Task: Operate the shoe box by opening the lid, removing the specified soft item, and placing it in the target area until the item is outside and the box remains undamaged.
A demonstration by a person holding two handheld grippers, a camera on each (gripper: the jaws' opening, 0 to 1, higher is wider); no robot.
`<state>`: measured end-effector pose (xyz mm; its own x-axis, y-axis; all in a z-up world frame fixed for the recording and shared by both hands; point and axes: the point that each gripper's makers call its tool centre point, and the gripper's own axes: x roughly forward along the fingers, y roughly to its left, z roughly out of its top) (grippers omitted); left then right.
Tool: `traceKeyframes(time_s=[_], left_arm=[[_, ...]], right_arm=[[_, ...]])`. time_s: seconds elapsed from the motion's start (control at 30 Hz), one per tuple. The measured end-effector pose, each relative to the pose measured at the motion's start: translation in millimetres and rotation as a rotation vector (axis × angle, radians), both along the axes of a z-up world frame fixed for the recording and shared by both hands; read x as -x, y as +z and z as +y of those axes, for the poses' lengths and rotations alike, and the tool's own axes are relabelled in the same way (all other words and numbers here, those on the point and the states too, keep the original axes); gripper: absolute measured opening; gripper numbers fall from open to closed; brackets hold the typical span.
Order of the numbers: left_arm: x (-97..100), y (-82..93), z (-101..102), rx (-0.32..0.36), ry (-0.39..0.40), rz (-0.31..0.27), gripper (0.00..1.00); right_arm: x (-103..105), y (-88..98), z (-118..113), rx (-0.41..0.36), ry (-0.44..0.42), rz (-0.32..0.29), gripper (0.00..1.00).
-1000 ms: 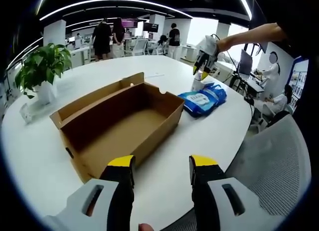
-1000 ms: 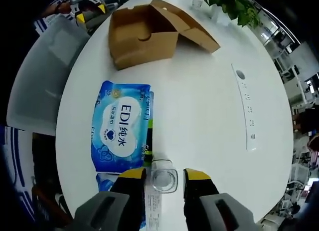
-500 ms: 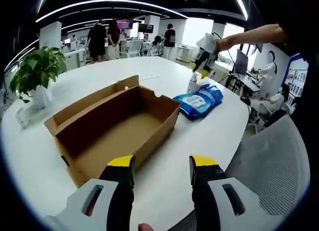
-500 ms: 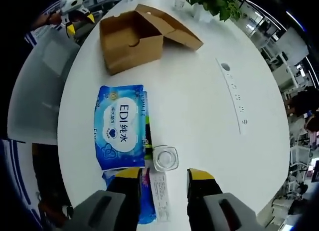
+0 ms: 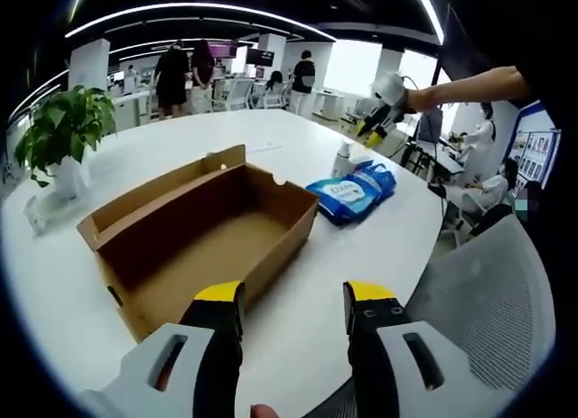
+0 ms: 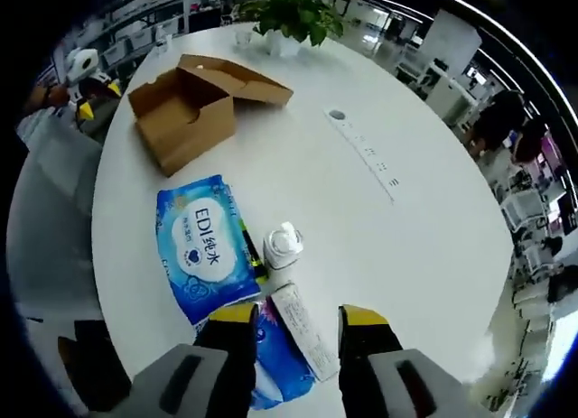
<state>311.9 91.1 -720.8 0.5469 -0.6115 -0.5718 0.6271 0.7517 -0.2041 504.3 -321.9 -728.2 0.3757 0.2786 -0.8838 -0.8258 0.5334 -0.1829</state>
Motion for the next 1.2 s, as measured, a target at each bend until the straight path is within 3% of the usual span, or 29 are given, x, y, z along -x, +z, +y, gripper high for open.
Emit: traceKeyframes(time_s=[0.23, 0.47, 0.8, 0.9, 1.2], left_arm=[[2.8, 4.7, 8.0, 0.04, 0.026, 0.0, 0.45], [2.9, 10.3, 22.0, 0.068, 0.084, -0.001, 0.45], [-8.9, 16.7, 56.2, 0.063, 0.206, -0.022, 0.44], [-13.9, 15.7, 73.5, 0.05, 0.269, -0.025, 0.44], [-24.9, 9.9, 106.1, 0.059, 0.394, -0.018, 0.43]], right_arm=[[9.5, 15.2, 0.7, -0.217, -0.254, -0.059, 0.33], [18.8, 34.7, 13.2, -0.393, -0.402, -0.118, 0.35], [31.8, 52.7, 52.1, -0.466, -0.43, -0.172, 0.36], [35.3, 58.7, 75.4, -0.539, -0.435, -0.164, 0.37], [55.0, 58.7, 132.2, -0.586, -0.379, -0.155, 0.39]])
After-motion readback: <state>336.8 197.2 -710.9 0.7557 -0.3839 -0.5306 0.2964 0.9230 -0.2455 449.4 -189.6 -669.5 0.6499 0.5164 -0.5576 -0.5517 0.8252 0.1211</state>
